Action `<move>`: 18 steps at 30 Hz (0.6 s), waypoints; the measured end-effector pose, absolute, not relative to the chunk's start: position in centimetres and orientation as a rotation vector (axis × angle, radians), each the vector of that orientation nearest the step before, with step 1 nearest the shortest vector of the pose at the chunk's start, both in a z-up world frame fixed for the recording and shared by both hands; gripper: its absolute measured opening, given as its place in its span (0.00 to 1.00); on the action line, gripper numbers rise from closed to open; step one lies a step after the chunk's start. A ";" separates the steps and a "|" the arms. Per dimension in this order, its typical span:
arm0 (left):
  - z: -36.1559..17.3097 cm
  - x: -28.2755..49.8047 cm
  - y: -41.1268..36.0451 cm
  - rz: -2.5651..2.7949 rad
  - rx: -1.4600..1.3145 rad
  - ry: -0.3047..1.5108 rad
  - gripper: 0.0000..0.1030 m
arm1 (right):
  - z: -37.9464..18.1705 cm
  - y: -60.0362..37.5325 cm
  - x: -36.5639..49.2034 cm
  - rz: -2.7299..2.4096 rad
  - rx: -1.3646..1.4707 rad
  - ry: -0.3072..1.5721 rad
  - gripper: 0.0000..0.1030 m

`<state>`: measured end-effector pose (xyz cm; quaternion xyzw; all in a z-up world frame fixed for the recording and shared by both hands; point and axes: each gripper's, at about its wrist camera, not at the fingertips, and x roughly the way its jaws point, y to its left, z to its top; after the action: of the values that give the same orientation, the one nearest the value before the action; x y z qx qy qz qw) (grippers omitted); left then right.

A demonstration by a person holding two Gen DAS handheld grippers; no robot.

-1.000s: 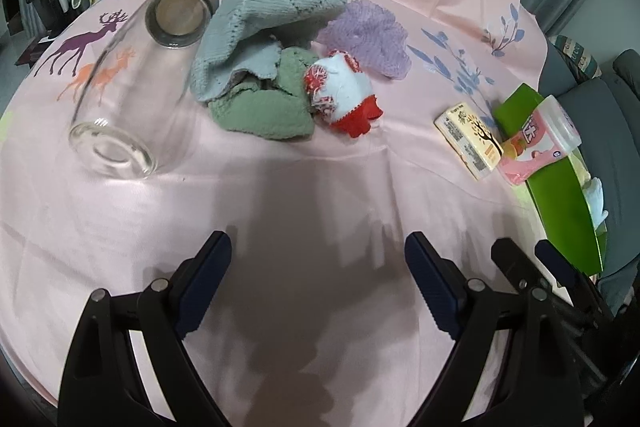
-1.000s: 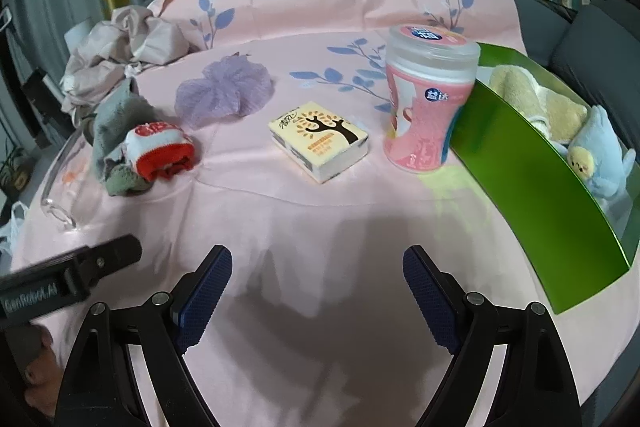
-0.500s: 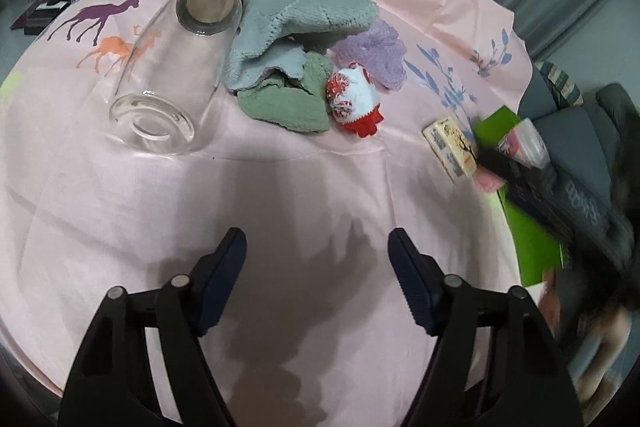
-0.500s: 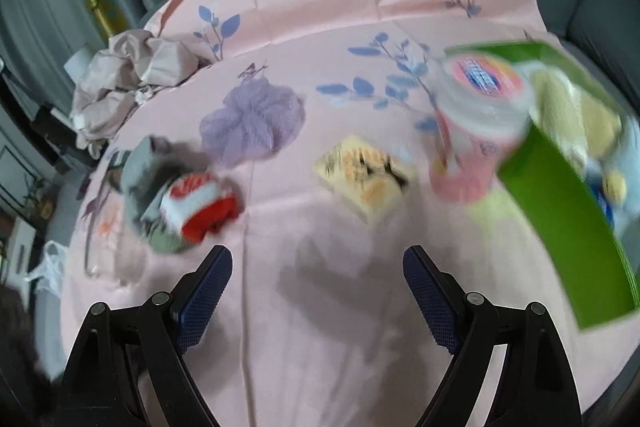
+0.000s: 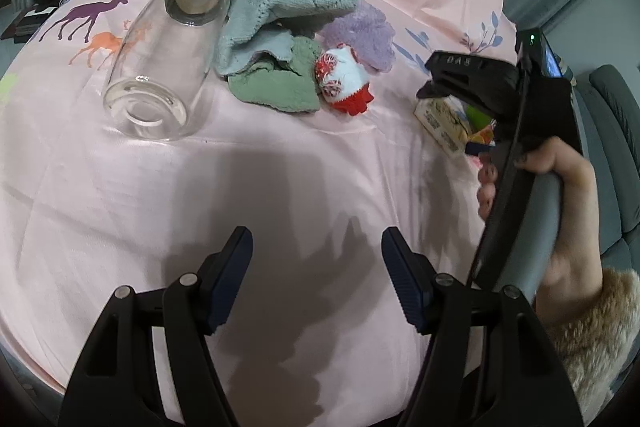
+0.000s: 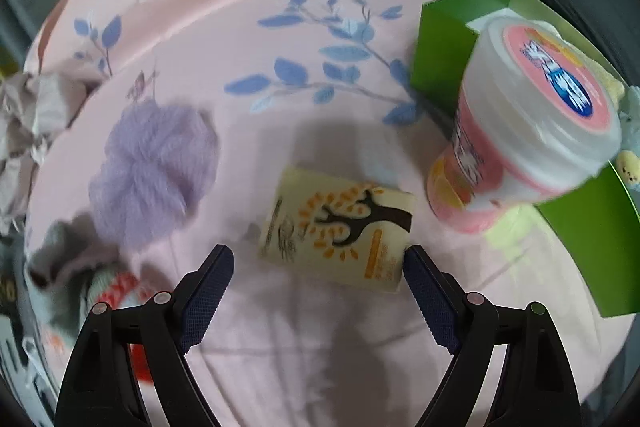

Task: Organize soft objects
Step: 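Move the right tool back toward the tree-print tissue pack, then grasp the tree-print tissue pack with the right tool and lift it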

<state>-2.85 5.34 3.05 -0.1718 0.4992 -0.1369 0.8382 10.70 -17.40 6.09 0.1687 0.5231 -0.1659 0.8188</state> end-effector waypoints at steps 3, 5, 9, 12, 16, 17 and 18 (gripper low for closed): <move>2.8 -2.7 5.3 -0.280 -0.364 1.062 0.63 | 5.7 -17.9 11.6 -0.359 0.341 1.123 0.82; 2.8 -2.8 5.2 -0.280 -0.361 1.064 0.63 | 5.1 -18.2 11.8 -0.348 0.332 1.147 0.75; 2.8 -2.5 5.5 -0.269 -0.367 1.064 0.63 | 5.9 -18.1 9.7 -0.209 0.340 1.137 0.74; 2.9 -2.1 6.2 -0.243 -0.385 1.058 0.63 | 6.7 -17.4 7.3 -0.053 0.315 1.183 0.74; 3.0 -2.0 7.0 -0.226 -0.422 1.054 0.63 | 7.1 -16.3 3.5 0.118 0.258 1.258 0.75; 2.9 -1.9 7.1 -0.222 -0.431 1.055 0.63 | 6.7 -15.9 3.0 0.142 0.246 1.282 0.75; 2.9 -1.9 7.2 -0.221 -0.434 1.056 0.63 | 6.4 -15.6 2.4 0.167 0.237 1.304 0.75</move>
<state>-1.95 7.18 2.89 -0.2051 0.4986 -0.1044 0.8357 2.42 -15.58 6.41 0.1101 0.6048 0.0775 0.7849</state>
